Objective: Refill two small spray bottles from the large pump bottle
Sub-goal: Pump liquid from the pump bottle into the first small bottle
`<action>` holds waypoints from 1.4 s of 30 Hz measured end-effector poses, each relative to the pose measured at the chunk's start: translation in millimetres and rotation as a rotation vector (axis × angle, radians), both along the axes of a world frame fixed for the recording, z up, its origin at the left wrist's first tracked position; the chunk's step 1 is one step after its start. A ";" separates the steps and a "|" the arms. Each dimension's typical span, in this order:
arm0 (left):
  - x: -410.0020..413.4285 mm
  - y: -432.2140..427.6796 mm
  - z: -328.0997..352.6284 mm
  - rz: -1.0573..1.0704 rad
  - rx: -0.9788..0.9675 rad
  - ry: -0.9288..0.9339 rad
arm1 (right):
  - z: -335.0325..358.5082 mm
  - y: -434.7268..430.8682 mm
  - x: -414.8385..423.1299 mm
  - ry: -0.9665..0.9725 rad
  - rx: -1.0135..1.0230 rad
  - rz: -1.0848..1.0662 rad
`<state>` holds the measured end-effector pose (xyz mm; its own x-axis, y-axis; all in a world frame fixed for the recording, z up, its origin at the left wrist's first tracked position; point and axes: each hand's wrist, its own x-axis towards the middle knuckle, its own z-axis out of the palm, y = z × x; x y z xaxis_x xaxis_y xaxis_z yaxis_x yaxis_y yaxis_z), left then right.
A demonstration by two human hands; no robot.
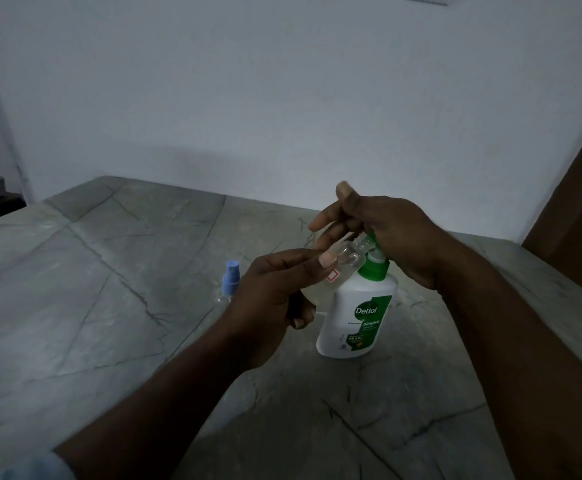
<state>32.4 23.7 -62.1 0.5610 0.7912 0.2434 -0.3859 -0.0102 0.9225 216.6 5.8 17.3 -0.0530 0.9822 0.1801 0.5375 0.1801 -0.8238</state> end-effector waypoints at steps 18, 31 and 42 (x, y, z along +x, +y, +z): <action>-3.0 -2.0 2.4 -0.017 -0.022 0.020 | -9.9 10.2 2.2 0.348 -0.099 0.016; -2.2 -0.2 0.7 -0.008 -0.012 0.018 | -7.9 6.1 1.2 0.392 -0.143 -0.038; -2.0 0.2 -2.0 0.000 -0.022 0.034 | -11.5 7.3 0.5 0.237 -0.115 -0.108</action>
